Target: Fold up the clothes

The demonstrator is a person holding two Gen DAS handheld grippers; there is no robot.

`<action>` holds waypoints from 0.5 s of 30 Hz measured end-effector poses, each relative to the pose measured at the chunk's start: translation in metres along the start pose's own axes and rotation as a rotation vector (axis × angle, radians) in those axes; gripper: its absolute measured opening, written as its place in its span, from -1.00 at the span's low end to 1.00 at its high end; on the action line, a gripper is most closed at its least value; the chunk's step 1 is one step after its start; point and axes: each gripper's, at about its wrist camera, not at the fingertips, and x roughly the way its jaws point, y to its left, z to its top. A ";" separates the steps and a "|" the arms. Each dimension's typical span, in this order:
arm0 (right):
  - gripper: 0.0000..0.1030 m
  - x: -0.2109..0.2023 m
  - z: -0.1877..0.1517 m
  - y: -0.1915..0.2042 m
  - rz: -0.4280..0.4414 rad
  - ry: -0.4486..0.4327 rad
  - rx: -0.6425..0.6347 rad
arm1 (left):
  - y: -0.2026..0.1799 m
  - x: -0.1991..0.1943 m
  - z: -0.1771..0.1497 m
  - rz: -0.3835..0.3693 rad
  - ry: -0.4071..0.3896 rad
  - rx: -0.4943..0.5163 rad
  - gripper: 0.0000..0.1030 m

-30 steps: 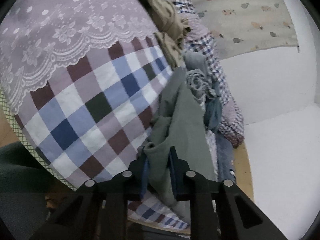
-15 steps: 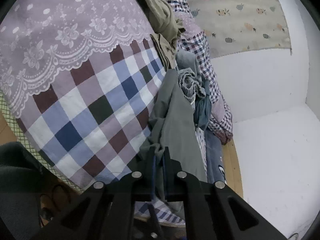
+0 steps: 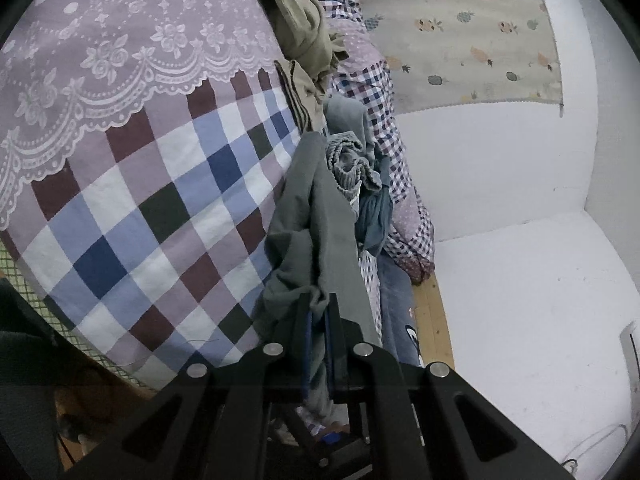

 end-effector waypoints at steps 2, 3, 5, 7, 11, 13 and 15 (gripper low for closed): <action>-0.65 0.006 0.003 -0.006 0.030 0.012 0.018 | -0.001 0.001 -0.001 -0.001 -0.004 -0.002 -0.88; -0.66 0.007 0.003 -0.008 0.041 0.014 0.026 | -0.001 0.001 -0.001 -0.002 -0.006 -0.006 -0.83; -0.72 0.007 0.003 -0.014 0.062 0.016 0.042 | -0.002 0.003 -0.001 -0.003 -0.010 -0.013 -0.32; -0.79 0.005 0.003 -0.020 0.074 0.017 0.054 | -0.004 0.003 -0.001 -0.027 -0.015 -0.020 0.18; -0.82 -0.005 0.004 -0.023 0.091 0.010 0.081 | -0.014 0.008 -0.002 -0.057 -0.009 0.018 0.42; -0.83 -0.007 0.005 -0.025 0.095 0.007 0.090 | -0.018 0.014 -0.003 -0.042 0.001 0.039 0.42; -0.83 -0.011 0.006 -0.022 0.096 0.006 0.092 | -0.022 0.021 -0.004 -0.017 0.009 0.064 0.43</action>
